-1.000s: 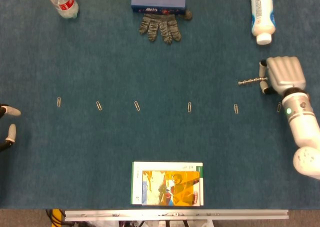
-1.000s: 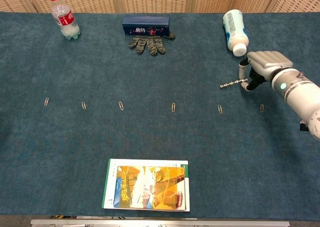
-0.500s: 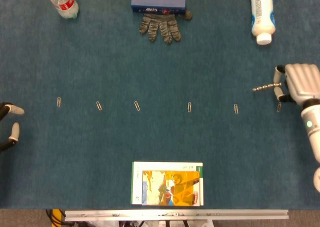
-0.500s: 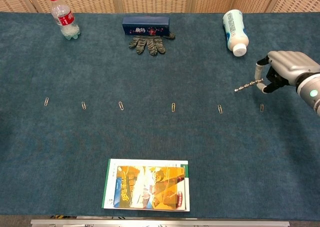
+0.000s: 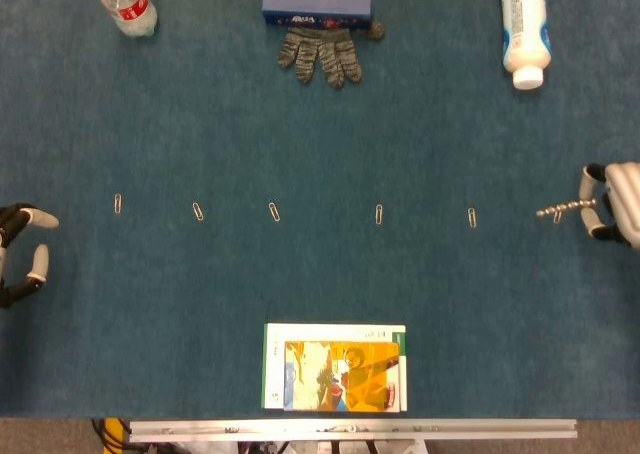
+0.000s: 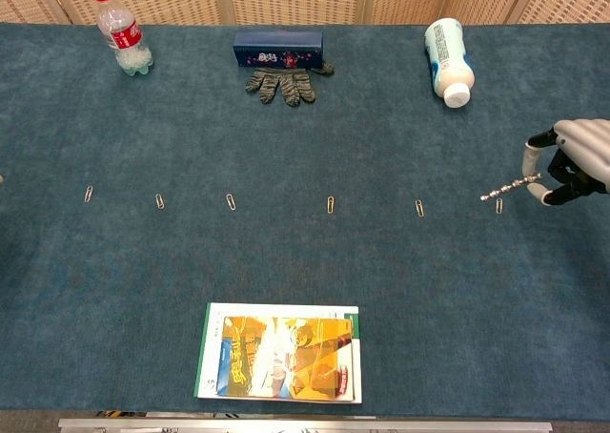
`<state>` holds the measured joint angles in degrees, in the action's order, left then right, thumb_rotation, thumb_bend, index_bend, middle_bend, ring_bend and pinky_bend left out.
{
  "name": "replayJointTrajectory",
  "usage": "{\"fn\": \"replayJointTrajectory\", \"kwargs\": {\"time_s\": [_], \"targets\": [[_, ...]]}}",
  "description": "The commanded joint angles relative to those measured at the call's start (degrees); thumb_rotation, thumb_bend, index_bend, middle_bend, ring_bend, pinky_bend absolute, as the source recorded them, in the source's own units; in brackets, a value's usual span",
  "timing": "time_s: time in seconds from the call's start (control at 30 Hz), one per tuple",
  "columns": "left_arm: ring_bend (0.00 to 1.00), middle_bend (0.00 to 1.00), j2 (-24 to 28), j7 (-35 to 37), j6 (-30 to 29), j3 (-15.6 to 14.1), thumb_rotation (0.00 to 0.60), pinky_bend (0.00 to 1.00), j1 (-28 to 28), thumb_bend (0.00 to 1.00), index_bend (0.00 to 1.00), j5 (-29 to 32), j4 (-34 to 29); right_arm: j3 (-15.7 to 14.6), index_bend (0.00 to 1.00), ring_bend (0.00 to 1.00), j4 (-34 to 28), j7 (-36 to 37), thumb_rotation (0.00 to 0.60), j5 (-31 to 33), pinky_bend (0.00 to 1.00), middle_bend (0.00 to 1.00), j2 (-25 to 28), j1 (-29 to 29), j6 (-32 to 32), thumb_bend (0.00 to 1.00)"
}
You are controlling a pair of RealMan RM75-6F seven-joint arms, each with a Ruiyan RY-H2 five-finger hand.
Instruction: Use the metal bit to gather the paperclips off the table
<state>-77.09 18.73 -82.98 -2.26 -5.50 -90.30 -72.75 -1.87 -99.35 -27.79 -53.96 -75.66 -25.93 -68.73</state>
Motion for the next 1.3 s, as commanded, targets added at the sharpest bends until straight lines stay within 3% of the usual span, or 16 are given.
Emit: {"fn": "replayJointTrajectory", "kwargs": {"time_s": [0.03,1.3], "targets": [[0.33,0.37,-0.1,-0.2,-0.1,0.0,0.6,0.36,0.0,0.49,0.38,-0.1,-0.2,-0.5,0.6,1.0,-0.2,-0.1,0.6,-0.5,1.0,1.0,0.5,0.8,-0.3,0.35],[0.33,0.37,-0.6,-0.3,0.4,-0.4,0.6,0.36,0.2,0.49,0.38,0.4,0.1,3.0,0.6,1.0,3.7,-0.4,0.6,0.9,1.0,1.0,-0.8,2.8,3.2,0.35]]}}
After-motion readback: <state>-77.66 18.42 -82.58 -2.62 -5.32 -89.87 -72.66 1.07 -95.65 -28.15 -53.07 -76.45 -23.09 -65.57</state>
